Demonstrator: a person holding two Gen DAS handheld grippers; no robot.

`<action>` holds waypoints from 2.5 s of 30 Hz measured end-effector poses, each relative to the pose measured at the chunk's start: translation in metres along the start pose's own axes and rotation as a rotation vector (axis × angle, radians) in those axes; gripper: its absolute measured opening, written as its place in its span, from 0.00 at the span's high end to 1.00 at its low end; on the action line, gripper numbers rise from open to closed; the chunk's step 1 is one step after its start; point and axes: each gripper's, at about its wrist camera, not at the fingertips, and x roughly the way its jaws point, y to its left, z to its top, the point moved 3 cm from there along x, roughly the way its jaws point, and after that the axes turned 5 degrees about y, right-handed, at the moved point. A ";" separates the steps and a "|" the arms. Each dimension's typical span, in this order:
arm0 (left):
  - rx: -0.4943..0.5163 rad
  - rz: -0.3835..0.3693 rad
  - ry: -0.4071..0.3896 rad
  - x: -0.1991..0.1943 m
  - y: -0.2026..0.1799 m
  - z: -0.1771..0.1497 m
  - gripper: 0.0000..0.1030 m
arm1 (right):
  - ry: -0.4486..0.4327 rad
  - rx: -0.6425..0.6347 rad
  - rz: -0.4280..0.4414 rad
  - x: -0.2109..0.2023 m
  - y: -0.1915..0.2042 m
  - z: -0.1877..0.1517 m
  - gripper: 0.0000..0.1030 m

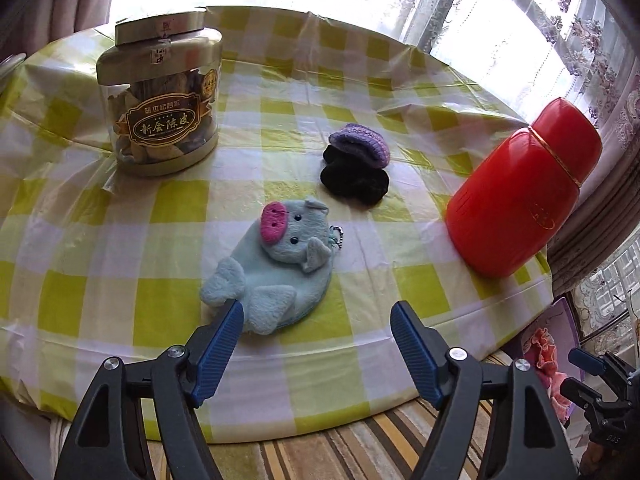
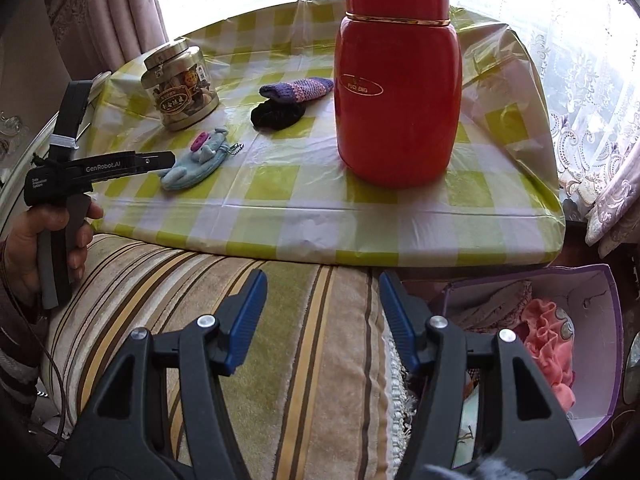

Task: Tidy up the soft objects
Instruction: 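Move both tools back over the blue elephant pouch and black glove, then grasp the blue elephant pouch with the left tool while the right tool grasps the black glove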

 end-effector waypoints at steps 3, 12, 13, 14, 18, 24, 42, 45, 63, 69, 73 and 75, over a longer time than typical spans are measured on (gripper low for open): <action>0.036 0.031 0.053 0.017 0.003 0.007 0.19 | 0.009 -0.015 0.012 0.007 0.008 0.005 0.37; 0.145 0.109 0.145 0.058 0.010 0.023 0.17 | 0.009 -0.088 0.046 0.023 0.038 0.027 0.33; 0.161 0.125 0.145 0.060 0.010 0.025 0.17 | 0.009 -0.095 0.048 0.026 0.042 0.030 0.33; 0.167 0.135 0.146 0.062 0.011 0.026 0.17 | 0.008 -0.104 0.052 0.028 0.046 0.033 0.33; 0.167 0.102 0.174 0.074 0.017 0.028 0.16 | -0.004 -0.133 0.066 0.034 0.058 0.046 0.32; 0.204 0.114 0.160 0.077 0.011 0.029 0.16 | -0.033 -0.153 0.053 0.044 0.072 0.069 0.27; 0.074 0.023 0.045 0.071 0.022 0.038 0.70 | -0.082 -0.078 0.020 0.097 0.082 0.155 0.22; 0.044 0.016 0.011 0.067 0.026 0.039 0.71 | -0.049 -0.014 0.029 0.124 0.076 0.165 0.21; -0.060 -0.028 -0.099 0.052 0.046 0.040 0.71 | -0.035 0.082 -0.038 0.228 0.056 0.213 0.39; -0.070 -0.045 -0.113 0.050 0.049 0.038 0.71 | -0.050 0.024 0.040 0.223 0.069 0.210 0.77; -0.089 -0.058 -0.124 0.046 0.054 0.036 0.71 | -0.047 -0.003 0.109 0.211 0.079 0.195 0.79; -0.101 -0.064 -0.130 0.042 0.058 0.034 0.71 | -0.042 -0.024 0.150 0.202 0.087 0.186 0.79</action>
